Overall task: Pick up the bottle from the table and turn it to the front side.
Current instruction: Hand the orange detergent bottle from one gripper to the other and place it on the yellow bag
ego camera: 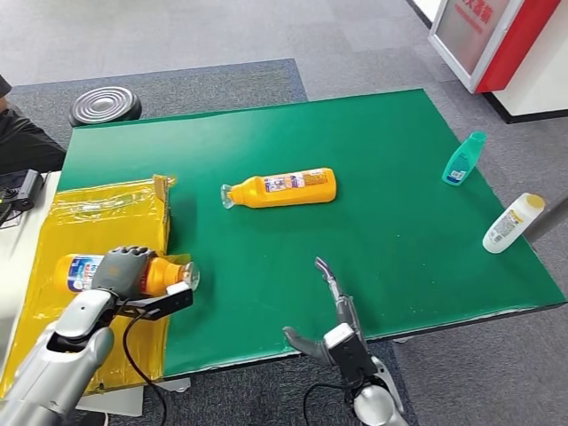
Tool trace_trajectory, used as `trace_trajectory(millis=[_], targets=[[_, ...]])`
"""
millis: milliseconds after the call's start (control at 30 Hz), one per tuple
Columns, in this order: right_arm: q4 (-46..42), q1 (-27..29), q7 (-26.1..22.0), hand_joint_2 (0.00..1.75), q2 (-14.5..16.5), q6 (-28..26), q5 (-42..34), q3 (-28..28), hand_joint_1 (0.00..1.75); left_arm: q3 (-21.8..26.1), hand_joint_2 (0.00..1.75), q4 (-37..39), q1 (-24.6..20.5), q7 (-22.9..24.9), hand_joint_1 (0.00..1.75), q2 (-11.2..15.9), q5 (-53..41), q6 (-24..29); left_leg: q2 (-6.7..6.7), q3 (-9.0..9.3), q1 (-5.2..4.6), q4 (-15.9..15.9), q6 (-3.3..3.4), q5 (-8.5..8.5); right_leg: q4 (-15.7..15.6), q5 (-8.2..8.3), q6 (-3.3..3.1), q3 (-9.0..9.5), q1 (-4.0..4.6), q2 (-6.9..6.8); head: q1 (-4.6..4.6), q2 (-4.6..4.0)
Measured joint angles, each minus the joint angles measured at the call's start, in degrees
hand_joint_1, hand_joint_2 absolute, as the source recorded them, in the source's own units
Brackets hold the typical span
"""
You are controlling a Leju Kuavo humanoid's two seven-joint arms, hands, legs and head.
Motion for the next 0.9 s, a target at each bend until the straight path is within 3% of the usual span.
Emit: trace_trajectory(millis=[33,67,133,267,400,533,700,800,900], targets=[[0.0,0.0,0.0,1.75,0.0,0.0,0.0,-0.1,0.0,-0.1,1.75,0.2,-0.3,0.5,0.13,-0.2,0.3,-0.4,0.0,0.0,0.0,0.0,0.0,0.0,0.0,0.0,0.0,0.0,0.0,0.0,0.0,-0.01],[0.0,0.0,0.1,1.75,0.0,0.0,0.0,-0.2,0.0,-0.2,1.75,0.3,-0.5,1.0,0.0,-0.4,0.7,-0.7,0.0,0.0,0.0,0.0,0.0,0.0,0.0,0.0,0.0,0.0,0.0,0.0,0.0,-0.01],[0.0,0.1,0.1,1.75,0.0,0.0,0.0,-0.3,0.0,-0.4,1.75,0.5,-0.6,1.9,0.0,-0.6,1.7,-1.0,0.0,0.0,0.0,0.0,-0.01,0.01,0.0,0.01,0.0,0.0,0.0,0.0,-0.01,-0.02],[0.0,0.2,0.2,1.75,0.1,-0.2,0.0,-0.6,0.0,-0.1,0.0,0.6,-0.7,2.4,0.0,-0.8,5.5,-1.4,0.0,0.0,0.0,0.0,-0.01,0.01,0.0,0.01,-0.01,0.0,0.0,0.0,-0.01,0.0],[0.0,0.4,0.3,1.75,0.2,-0.7,0.0,-0.9,0.0,1.7,0.0,0.5,-0.7,1.1,0.0,-1.1,13.3,-3.1,0.0,0.0,0.01,0.0,-0.01,0.01,0.0,0.01,-0.01,0.0,0.01,0.0,0.0,0.0],[0.0,0.7,0.4,1.75,0.2,-1.6,-0.2,-1.4,0.0,5.7,0.0,0.4,-0.6,0.2,0.0,-0.9,27.6,-6.1,0.0,-0.01,0.01,0.0,-0.01,0.01,0.0,0.0,-0.01,0.03,0.01,0.01,0.0,-0.01],[0.6,0.8,-0.3,1.75,0.2,-2.2,-1.3,-1.6,0.0,12.5,0.0,0.3,0.3,-5.5,0.0,2.1,46.8,-12.3,0.07,0.04,0.03,0.0,-0.08,-0.01,0.1,-0.01,-0.04,0.03,0.02,0.12,0.0,-0.01],[1.1,0.8,-1.0,1.75,0.2,-2.4,-2.2,-1.6,0.0,15.7,0.0,-1.1,2.8,-9.2,0.0,4.8,56.7,-15.3,0.11,0.08,0.04,0.0,-0.12,-0.01,0.1,-0.06,-0.12,0.02,0.03,0.14,0.0,-0.01],[1.4,1.0,-2.4,1.75,0.1,-2.3,-3.3,-1.6,0.0,19.6,0.0,-5.7,8.6,-16.3,0.0,6.3,69.9,-20.4,0.23,0.09,0.04,0.0,-0.17,-0.05,0.1,-0.1,-0.16,-0.06,0.04,0.24,-0.01,0.0]])
